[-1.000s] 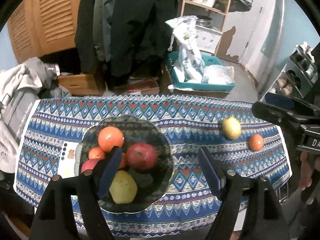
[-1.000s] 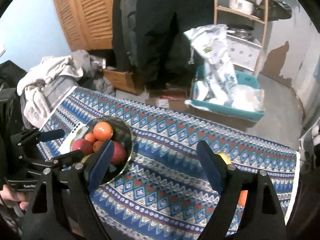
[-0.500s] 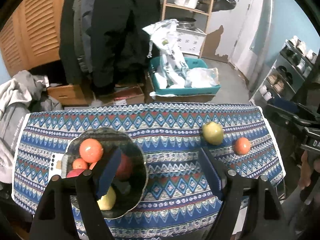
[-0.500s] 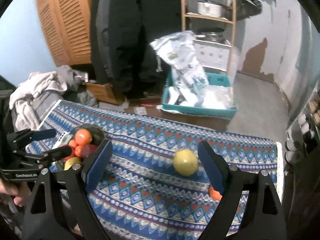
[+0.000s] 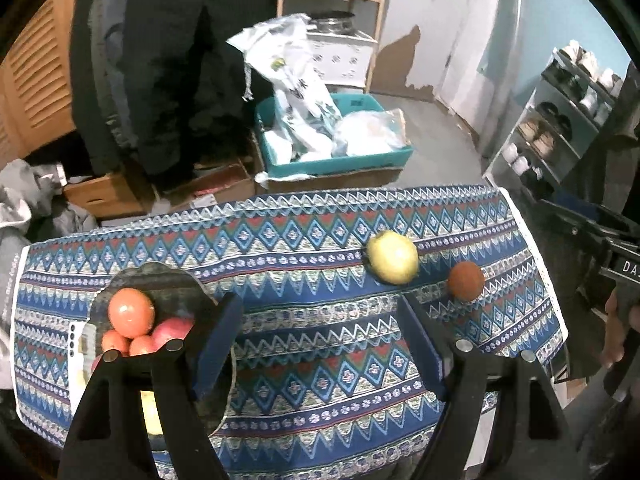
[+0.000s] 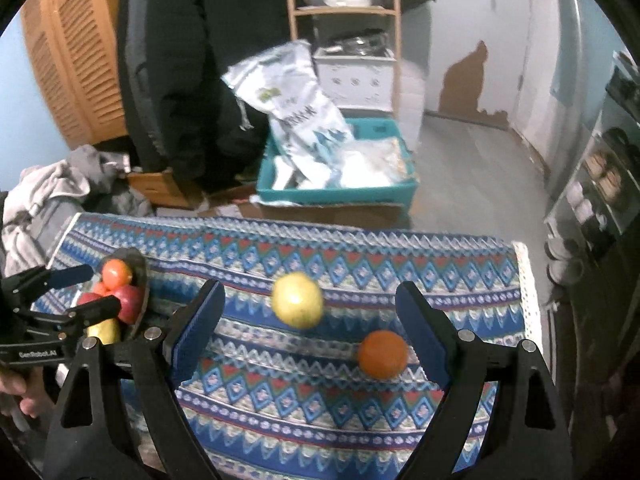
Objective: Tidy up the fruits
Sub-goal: 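Move both tools back toward the remaining yellow pear and orange, then grasp the orange with the right tool while the left tool grasps the yellow pear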
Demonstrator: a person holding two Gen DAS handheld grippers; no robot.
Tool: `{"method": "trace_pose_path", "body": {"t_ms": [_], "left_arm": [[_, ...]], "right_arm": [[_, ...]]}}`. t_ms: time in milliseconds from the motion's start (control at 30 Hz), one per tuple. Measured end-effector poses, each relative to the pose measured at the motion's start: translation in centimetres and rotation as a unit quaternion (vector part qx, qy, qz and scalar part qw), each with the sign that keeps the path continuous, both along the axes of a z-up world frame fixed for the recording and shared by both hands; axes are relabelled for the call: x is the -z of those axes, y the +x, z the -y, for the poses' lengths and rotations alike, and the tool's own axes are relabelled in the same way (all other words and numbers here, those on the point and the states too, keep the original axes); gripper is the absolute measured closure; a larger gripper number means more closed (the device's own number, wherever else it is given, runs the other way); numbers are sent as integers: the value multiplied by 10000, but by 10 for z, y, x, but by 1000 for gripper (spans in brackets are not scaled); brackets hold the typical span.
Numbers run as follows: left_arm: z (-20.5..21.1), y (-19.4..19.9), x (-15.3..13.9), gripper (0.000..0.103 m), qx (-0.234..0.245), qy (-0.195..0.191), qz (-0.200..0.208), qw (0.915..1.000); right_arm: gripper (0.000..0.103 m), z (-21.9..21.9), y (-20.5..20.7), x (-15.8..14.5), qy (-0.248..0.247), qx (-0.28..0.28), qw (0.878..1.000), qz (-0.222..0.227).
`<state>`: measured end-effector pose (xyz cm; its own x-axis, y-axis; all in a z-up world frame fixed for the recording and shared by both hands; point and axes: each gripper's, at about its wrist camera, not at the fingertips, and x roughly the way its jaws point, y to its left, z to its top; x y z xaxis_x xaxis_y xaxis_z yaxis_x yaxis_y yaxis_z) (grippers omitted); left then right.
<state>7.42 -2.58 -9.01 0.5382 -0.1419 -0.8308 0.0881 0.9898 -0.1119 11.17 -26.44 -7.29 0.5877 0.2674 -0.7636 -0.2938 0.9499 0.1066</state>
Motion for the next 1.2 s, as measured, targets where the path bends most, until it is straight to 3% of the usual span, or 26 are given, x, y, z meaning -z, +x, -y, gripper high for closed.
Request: {"method": "trace_pose_path", "body": {"t_ms": [533,1200], "left_arm": [[41,36,48,23,293,106,-532,9981],[50,70,122,23,112,-250,-1332,9907]], "right_arm": [[16,52,30,67,-261,556,9954,-738],[16,53,64,178,-549,503,9807,-1807]]}}
